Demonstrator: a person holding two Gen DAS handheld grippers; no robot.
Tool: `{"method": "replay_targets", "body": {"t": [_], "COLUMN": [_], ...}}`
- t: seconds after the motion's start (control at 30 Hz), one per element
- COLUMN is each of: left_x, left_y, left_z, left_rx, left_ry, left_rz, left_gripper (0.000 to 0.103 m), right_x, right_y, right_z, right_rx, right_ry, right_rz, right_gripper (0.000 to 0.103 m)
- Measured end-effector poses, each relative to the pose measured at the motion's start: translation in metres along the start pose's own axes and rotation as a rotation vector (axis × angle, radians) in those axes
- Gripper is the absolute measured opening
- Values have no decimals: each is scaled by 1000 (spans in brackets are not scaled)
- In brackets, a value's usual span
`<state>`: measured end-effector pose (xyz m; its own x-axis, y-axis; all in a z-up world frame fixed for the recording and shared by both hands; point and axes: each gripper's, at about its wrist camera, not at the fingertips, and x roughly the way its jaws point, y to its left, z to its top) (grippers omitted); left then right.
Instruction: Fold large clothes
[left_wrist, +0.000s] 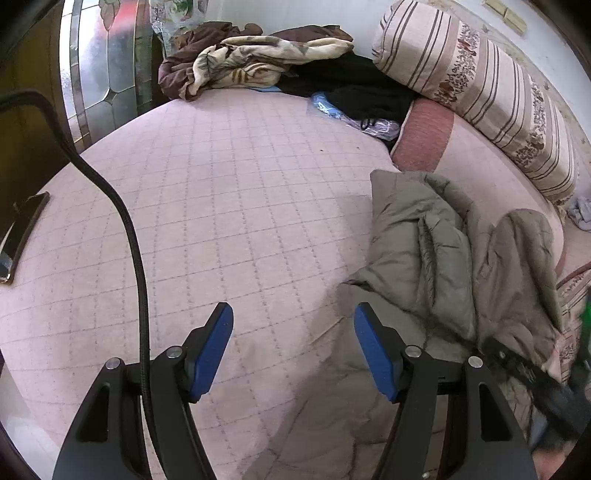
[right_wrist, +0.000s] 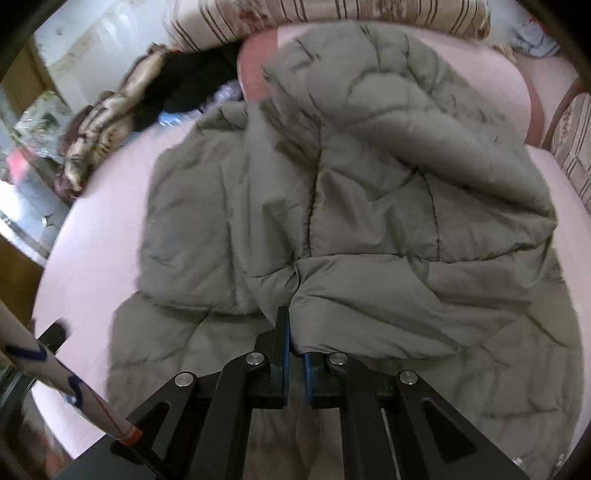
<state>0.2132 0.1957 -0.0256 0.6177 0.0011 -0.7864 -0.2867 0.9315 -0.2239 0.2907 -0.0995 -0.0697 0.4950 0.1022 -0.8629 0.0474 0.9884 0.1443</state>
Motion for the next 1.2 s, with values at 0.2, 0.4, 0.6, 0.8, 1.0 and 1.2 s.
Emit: {"method": "replay_targets", "body": {"t": [0.2,0.4,0.6,0.8,1.0,1.2], "left_x": [-4,-6,-5,-2,5,7], "left_y": [-3,-11,-15,-25,-32,-45], "left_z": [-4,-8,-8,-11,-11,-8], "left_rx": [19,53,58,80,102,124], "left_ry": [-15,-14,-9,-3,10,6], "left_rz": [29,28,25,34,39,18], "left_gripper": [67,67,67,67,67,67], "right_x": [22,-32,-91,-111,-25,41], "right_y": [-6,-16,-34,-57,-70,-34], "right_z": [20,3,-16,43,102,41], "right_rx": [78,3,-78,-47,21,-54], "right_ry": [35,-34,-78,-249,-119,87], "right_rz": [14,67,73,-173,-262,-110], "right_gripper": [10,69,69,69,68,67]}}
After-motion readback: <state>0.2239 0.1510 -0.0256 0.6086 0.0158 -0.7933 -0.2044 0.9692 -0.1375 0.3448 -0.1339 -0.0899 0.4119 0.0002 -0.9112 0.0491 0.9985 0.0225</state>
